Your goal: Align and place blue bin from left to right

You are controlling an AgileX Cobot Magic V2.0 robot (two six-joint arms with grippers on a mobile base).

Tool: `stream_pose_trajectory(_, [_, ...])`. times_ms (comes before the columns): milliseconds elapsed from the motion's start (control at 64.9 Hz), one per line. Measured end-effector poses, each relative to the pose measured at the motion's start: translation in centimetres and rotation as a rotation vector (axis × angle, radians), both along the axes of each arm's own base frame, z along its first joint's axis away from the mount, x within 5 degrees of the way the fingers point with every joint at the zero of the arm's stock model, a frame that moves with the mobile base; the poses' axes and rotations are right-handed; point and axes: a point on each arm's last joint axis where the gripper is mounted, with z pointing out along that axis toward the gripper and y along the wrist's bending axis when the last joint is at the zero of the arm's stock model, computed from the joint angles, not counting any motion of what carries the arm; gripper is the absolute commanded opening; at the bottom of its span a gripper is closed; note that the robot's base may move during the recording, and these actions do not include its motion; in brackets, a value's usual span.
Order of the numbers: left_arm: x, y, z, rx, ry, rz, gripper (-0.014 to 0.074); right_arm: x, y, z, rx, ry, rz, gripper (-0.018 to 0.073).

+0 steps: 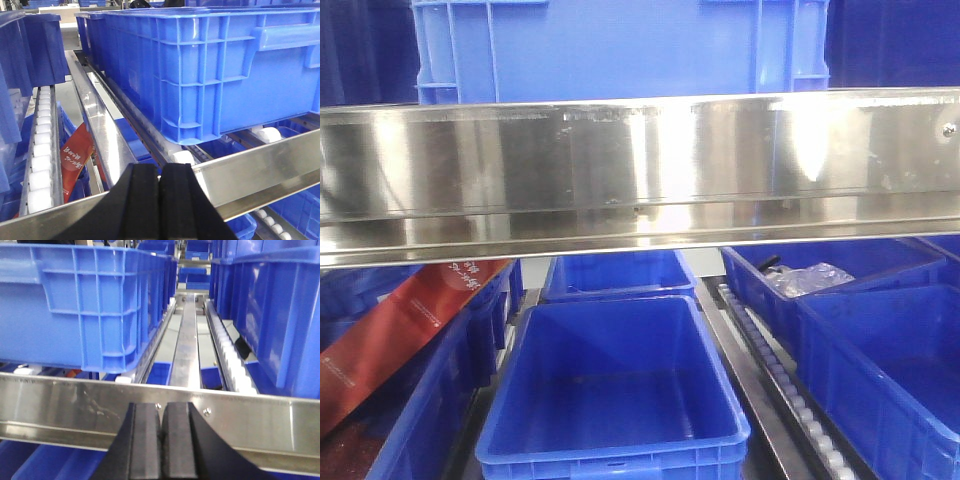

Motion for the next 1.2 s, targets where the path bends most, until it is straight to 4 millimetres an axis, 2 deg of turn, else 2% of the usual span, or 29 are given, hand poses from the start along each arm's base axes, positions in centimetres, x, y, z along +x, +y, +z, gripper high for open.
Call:
stream_pose_trajectory(663, [-0.4, 0.4, 0.2, 0.010, -0.048, 0.035, -0.0111, 0.0, 0.0, 0.0, 0.001, -0.008, 0.000, -0.0069])
stream_pose_trajectory(755, [-1.1, 1.0, -0.8, -0.008, -0.068, 0.093, -0.0111, 0.0, 0.0, 0.0, 0.001, -0.008, 0.000, -0.0069])
stream_pose_trajectory(848, [-2.0, 1.7, -2.5, -0.023, -0.109, 0.177, -0.0111, 0.0, 0.0, 0.0, 0.001, -0.008, 0.000, -0.0069])
stream_pose_trajectory(987, [-3.0, 2.3, -6.2, -0.040, -0.179, 0.271, -0.0111, 0.0, 0.0, 0.0, 0.001, -0.009, 0.000, -0.0069])
stream_pose_trajectory(1079, [-2.9, 2.5, -8.8, -0.075, -0.180, 0.302, -0.0111, 0.0, 0.0, 0.1, 0.002, -0.013, 0.000, -0.0069])
stream_pose_trajectory(1202, [-2.7, 2.5, -9.8, -0.095, -0.170, 0.310, -0.0111, 0.0, 0.0, 0.1, 0.002, -0.017, 0.000, -0.0069])
